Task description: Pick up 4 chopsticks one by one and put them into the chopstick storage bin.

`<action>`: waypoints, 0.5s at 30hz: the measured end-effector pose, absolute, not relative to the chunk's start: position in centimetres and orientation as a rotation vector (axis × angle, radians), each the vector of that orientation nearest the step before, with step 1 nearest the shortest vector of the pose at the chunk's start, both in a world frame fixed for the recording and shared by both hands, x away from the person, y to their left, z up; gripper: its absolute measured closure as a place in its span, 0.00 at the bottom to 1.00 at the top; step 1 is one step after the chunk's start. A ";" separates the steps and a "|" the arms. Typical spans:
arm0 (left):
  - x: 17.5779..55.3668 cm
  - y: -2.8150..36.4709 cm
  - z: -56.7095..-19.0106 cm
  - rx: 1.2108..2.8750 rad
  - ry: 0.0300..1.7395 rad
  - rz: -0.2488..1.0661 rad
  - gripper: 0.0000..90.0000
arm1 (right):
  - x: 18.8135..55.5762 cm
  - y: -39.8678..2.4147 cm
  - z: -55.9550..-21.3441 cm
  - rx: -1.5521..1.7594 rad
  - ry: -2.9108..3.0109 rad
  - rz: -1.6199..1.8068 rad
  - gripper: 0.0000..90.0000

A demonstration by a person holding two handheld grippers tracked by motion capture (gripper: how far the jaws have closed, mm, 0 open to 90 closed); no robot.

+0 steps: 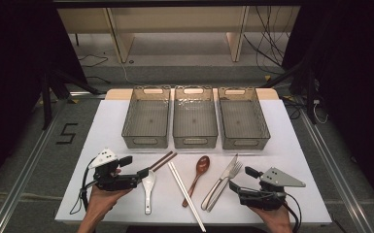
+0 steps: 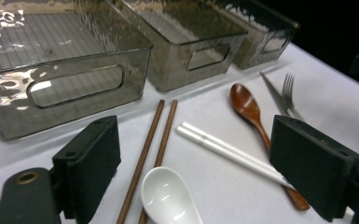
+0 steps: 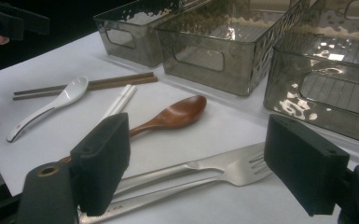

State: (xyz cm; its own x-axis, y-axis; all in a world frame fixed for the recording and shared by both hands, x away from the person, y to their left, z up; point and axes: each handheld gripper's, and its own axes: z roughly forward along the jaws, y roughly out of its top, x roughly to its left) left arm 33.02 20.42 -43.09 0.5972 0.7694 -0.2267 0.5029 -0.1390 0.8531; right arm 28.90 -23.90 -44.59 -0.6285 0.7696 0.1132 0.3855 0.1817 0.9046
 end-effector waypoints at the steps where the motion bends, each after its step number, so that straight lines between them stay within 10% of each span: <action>1: 33.1 20.5 -42.9 1.807 1.038 0.325 0.18 | 28.9 -23.9 -44.6 1.091 2.097 1.432 0.26; 15: 36.0 20.8 -41.0 2.160 1.080 0.338 0.23 | 28.9 -23.6 -44.6 1.082 2.124 1.436 0.26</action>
State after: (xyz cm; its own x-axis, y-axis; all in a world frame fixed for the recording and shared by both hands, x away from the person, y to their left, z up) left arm 36.02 20.83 -40.96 0.6203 0.7812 -0.0702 0.6020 -0.4168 0.6811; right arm 28.89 -23.61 -44.63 -0.6434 0.7559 0.1205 0.3936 0.1917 0.8991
